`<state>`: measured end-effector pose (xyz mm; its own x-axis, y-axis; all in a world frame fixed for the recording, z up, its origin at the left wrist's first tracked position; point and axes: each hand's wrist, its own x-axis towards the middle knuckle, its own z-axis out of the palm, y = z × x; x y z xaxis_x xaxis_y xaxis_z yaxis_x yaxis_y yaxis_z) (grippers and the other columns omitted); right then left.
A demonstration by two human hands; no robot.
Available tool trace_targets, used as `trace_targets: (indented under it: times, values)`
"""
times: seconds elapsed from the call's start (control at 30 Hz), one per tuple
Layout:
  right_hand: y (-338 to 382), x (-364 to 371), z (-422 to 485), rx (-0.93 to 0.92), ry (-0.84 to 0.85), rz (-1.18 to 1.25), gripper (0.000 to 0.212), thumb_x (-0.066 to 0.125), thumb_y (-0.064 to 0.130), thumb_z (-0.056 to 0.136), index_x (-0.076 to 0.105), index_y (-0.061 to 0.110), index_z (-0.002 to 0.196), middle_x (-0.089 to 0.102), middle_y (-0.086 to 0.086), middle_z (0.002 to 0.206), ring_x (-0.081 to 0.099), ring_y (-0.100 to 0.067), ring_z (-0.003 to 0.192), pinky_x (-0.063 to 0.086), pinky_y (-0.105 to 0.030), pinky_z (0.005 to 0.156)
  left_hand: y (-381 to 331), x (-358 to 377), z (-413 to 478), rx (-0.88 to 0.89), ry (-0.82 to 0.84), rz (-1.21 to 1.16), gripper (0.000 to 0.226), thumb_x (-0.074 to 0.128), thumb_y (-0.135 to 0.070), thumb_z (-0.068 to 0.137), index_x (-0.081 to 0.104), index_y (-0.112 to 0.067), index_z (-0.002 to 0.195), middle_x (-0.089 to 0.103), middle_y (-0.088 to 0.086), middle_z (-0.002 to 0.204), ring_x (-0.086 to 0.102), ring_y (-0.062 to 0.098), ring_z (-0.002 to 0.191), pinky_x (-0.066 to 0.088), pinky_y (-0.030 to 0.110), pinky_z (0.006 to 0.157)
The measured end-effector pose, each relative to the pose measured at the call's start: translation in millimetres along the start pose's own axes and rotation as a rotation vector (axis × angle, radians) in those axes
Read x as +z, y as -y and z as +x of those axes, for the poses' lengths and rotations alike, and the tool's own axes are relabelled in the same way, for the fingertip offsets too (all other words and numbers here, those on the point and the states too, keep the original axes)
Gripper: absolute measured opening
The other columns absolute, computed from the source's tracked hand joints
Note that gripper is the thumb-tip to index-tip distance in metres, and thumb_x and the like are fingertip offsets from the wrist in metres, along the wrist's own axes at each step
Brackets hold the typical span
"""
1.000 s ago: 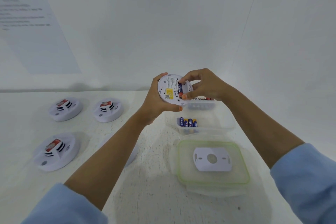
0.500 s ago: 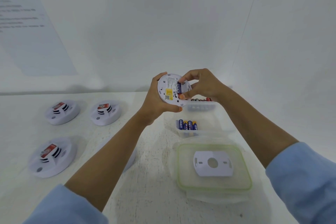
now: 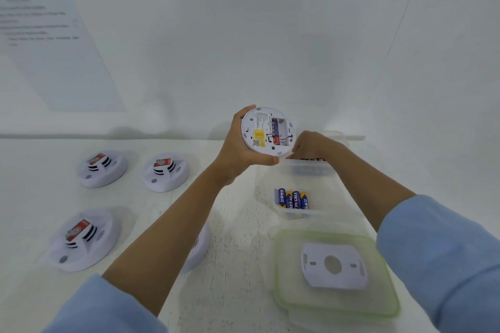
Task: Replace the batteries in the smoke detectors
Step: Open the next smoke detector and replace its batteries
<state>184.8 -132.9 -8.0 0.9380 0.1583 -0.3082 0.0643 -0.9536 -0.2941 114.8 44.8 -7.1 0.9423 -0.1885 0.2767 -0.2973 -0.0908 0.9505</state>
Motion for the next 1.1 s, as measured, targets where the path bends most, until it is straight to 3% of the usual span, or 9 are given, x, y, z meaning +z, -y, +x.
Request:
trace_targets:
  times: [0.13, 0.23, 0.33, 0.43, 0.57, 0.73, 0.87, 1.0, 1.1]
  values:
    - [1.5, 2.4, 8.2, -0.027, -0.043, -0.067, 0.018, 0.065, 0.016, 0.081, 0.064, 0.002, 0.093, 0.058, -0.008, 0.085, 0.055, -0.024, 0.081, 0.049, -0.033, 0.081, 4.2, -2.6, 3.4, -0.001, 0.007, 0.014, 0.103, 0.079, -0.003, 0.048, 0.027, -0.014, 0.135, 0.042, 0.002, 0.129, 0.049, 0.005, 0.113, 0.051, 0.022, 0.089]
    - [3.0, 2.9, 7.7, -0.108, -0.081, -0.025, 0.006, 0.064, 0.006, 0.078, 0.061, 0.010, 0.077, 0.055, -0.003, 0.083, 0.053, -0.021, 0.079, 0.045, -0.028, 0.071, 7.4, -4.8, 4.7, 0.004, 0.001, 0.025, 0.103, 0.079, -0.004, 0.048, 0.026, -0.012, 0.136, 0.042, 0.000, 0.128, 0.048, 0.003, 0.112, 0.051, 0.020, 0.089]
    - [-0.2, 2.4, 3.4, -0.198, -0.114, 0.049, 0.018, 0.067, 0.002, 0.074, 0.057, 0.015, 0.067, 0.053, 0.003, 0.072, 0.051, -0.013, 0.065, 0.041, -0.020, 0.060, 10.0, -5.6, 4.8, 0.002, -0.010, 0.027, 0.103, 0.079, -0.003, 0.047, 0.027, -0.012, 0.136, 0.044, -0.004, 0.124, 0.050, -0.004, 0.109, 0.050, 0.017, 0.086]
    - [-3.5, -7.9, -8.4, -0.220, -0.326, 0.470, 0.024, 0.077, 0.005, 0.070, 0.065, 0.005, 0.091, 0.064, -0.004, 0.073, 0.057, -0.009, 0.062, 0.042, -0.014, 0.060, 11.9, -7.0, 3.3, -0.004, -0.011, 0.015, 0.104, 0.079, 0.000, 0.047, 0.027, -0.012, 0.136, 0.045, -0.006, 0.123, 0.051, -0.009, 0.105, 0.050, 0.016, 0.082]
    - [1.8, -36.3, -37.2, -0.327, -0.524, 1.014, 0.025, 0.078, 0.007, 0.070, 0.060, 0.015, 0.085, 0.066, 0.001, 0.062, 0.063, -0.014, 0.062, 0.054, -0.031, 0.069, 11.7, -7.2, -0.1, -0.006, -0.017, -0.016, 0.102, 0.078, 0.001, 0.046, 0.028, -0.014, 0.133, 0.045, -0.009, 0.121, 0.053, -0.006, 0.104, 0.052, 0.018, 0.080]
    - [24.3, -33.4, -63.6, -0.441, -0.518, 0.749, 0.026, 0.081, 0.005, 0.065, 0.064, 0.009, 0.085, 0.065, 0.004, 0.064, 0.059, 0.003, 0.053, 0.052, -0.018, 0.063, 4.3, 0.9, -6.0, 0.021, -0.017, -0.059, 0.099, 0.076, 0.006, 0.045, 0.029, -0.018, 0.128, 0.046, -0.008, 0.118, 0.056, -0.010, 0.097, 0.051, 0.015, 0.073]
    - [23.6, -23.3, -71.5, -0.534, -0.632, 0.477, 0.026, 0.079, 0.014, 0.070, 0.066, 0.004, 0.091, 0.058, 0.004, 0.078, 0.048, 0.006, 0.059, 0.037, -0.005, 0.060, -1.8, 4.4, -13.5, 0.040, -0.011, -0.073, 0.099, 0.076, 0.006, 0.045, 0.029, -0.018, 0.129, 0.047, -0.008, 0.117, 0.058, -0.006, 0.098, 0.052, 0.017, 0.073]
    - [22.8, -18.1, -78.3, -0.562, -0.646, 0.390, 0.027, 0.074, 0.019, 0.076, 0.066, 0.007, 0.099, 0.056, -0.002, 0.098, 0.050, -0.007, 0.079, 0.039, -0.011, 0.072, -6.4, 5.2, -20.4, 0.045, -0.027, -0.102, 0.100, 0.076, 0.006, 0.045, 0.029, -0.019, 0.129, 0.048, -0.004, 0.120, 0.055, 0.008, 0.107, 0.053, 0.021, 0.077]
    - [27.8, -13.3, -88.2, -0.515, -0.572, 0.466, 0.019, 0.066, 0.018, 0.084, 0.063, 0.007, 0.100, 0.062, -0.010, 0.110, 0.060, -0.022, 0.092, 0.053, -0.030, 0.078, -11.2, 6.5, -25.8, 0.044, -0.025, -0.117, 0.107, 0.081, 0.002, 0.040, 0.029, -0.018, 0.131, 0.049, -0.002, 0.121, 0.057, 0.008, 0.106, 0.053, 0.022, 0.078]
